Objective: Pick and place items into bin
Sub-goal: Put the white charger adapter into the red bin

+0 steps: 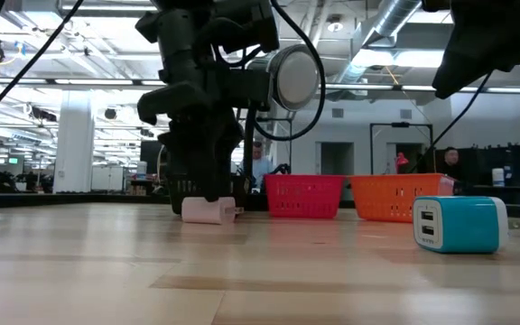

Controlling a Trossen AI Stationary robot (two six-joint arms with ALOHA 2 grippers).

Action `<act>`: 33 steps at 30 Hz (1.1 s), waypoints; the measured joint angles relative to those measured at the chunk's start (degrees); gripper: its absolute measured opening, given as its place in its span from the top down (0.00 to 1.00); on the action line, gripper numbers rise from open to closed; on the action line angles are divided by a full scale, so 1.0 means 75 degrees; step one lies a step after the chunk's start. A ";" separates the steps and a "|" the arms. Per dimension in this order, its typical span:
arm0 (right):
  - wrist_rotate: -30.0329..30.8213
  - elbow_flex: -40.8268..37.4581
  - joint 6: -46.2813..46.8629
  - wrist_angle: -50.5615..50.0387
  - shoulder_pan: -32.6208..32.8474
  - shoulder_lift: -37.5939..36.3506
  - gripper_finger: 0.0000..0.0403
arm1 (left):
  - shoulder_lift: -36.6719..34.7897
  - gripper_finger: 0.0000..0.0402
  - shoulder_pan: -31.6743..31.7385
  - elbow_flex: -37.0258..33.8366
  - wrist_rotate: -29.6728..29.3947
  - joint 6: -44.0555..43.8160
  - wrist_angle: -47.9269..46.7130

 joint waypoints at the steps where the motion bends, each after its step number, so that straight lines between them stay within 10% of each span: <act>1: 0.0000 0.0000 -0.0003 0.0002 0.0000 0.0000 0.73 | 0.0000 0.40 0.0006 0.0000 -0.0005 -0.0004 -0.0002; 27: 0.0029 0.0006 -0.0207 0.0115 0.0000 0.0002 0.73 | 0.0466 0.40 0.0008 0.0009 -0.0344 0.0167 0.0127; 33: 0.0044 0.0006 -0.0215 0.0115 0.0000 0.0002 0.73 | 0.0466 0.53 0.0008 0.0009 -0.0255 0.0201 0.0334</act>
